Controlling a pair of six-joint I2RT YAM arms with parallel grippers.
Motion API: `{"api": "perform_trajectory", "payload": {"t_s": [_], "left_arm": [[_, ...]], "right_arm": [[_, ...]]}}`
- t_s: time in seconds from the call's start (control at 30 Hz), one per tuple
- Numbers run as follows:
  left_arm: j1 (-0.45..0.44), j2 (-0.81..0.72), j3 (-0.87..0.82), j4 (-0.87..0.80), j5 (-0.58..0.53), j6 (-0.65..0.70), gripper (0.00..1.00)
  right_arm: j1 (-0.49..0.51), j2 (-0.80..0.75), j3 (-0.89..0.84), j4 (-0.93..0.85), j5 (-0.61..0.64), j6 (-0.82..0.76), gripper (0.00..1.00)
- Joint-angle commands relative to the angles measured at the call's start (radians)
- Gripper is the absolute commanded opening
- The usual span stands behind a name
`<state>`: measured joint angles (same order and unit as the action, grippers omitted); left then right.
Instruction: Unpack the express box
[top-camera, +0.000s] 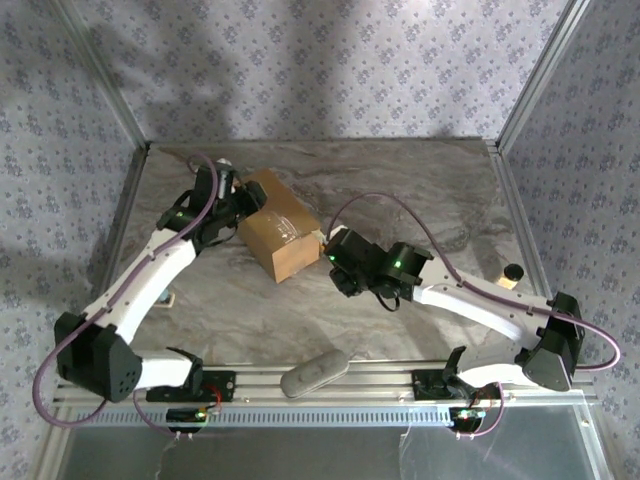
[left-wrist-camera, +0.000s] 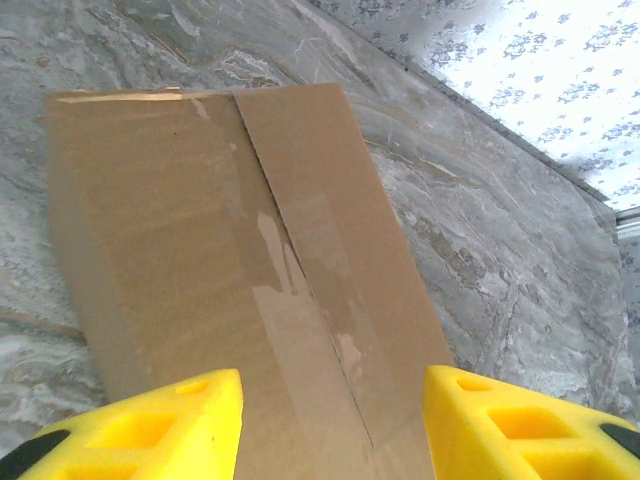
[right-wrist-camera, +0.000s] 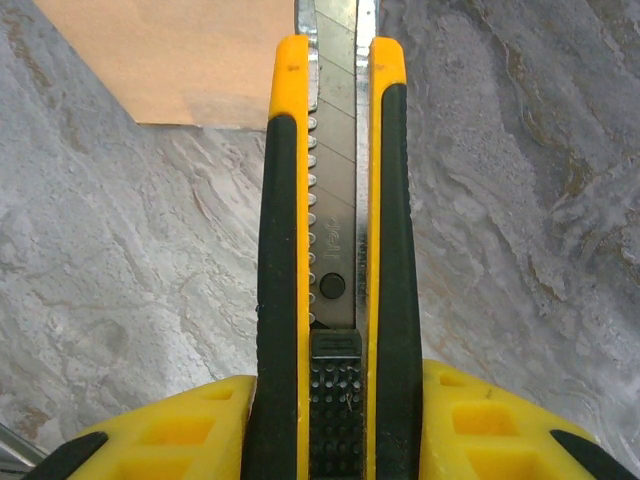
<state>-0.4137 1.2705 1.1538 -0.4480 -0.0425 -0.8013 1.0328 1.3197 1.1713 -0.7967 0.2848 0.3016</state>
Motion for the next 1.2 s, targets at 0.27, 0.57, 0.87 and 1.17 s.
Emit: {"api": "perform_trajectory", "payload": {"t_s": [0.27, 0.57, 0.87, 1.17], "left_arm": [[-0.046, -0.226, -0.198, -0.132, 0.045, -0.006, 0.49], [-0.137, -0.210, -0.294, -0.072, 0.045, -0.072, 0.46], [-0.187, -0.109, -0.281, 0.028, 0.043, -0.091, 0.46], [-0.230, -0.079, -0.223, 0.013, 0.034, -0.084, 0.46]], "right_arm": [[0.026, -0.021, -0.029, 0.016, 0.037, 0.071, 0.00], [0.043, -0.007, -0.030, 0.032, 0.050, 0.088, 0.00], [0.045, 0.013, -0.021, 0.042, 0.042, 0.076, 0.00], [0.037, 0.037, -0.017, 0.027, 0.057, 0.072, 0.00]]}}
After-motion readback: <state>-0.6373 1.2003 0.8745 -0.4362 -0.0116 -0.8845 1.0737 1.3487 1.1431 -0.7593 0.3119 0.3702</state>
